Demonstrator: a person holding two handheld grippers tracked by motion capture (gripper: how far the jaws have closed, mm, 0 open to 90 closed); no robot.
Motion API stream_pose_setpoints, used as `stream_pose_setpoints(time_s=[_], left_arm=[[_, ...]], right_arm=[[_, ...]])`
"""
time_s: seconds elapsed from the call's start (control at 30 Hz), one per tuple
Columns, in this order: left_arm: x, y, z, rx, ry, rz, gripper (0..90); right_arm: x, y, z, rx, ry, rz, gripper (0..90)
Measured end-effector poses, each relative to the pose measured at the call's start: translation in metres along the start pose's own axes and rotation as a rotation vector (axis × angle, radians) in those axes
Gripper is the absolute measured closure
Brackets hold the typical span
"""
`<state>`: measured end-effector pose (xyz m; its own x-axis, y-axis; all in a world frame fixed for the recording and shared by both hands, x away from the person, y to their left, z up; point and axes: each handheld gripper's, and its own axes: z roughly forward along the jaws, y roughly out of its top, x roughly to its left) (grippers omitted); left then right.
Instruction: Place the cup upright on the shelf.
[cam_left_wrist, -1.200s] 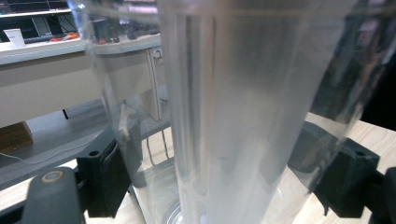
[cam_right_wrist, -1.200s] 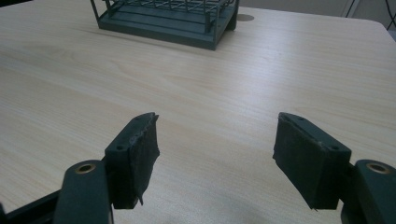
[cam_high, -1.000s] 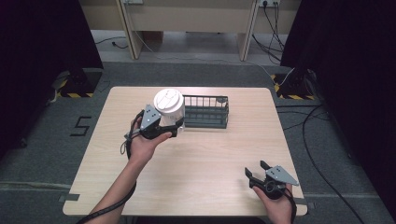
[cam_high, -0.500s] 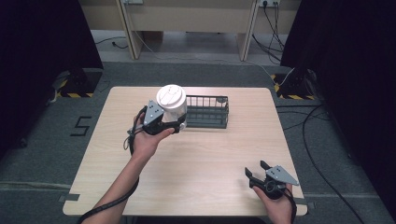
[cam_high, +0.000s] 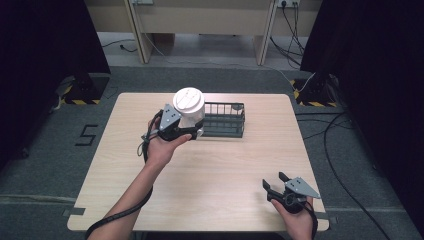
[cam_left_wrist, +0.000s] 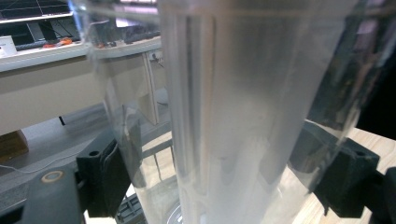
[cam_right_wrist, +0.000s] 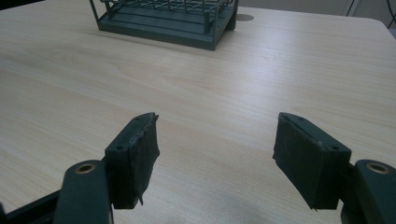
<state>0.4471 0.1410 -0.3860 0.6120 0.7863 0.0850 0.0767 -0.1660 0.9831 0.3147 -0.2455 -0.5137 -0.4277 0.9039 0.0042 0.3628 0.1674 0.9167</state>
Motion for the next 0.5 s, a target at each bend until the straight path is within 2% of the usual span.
stream_pose_setpoints(time_s=[0.5], left_arm=[[-0.0010, 0.0105, 0.0068, -0.015, 0.001, 0.007, 17.5]], right_arm=[[-0.0001, -0.0001, -0.0002, -0.001, -0.001, 0.005, 31.1]])
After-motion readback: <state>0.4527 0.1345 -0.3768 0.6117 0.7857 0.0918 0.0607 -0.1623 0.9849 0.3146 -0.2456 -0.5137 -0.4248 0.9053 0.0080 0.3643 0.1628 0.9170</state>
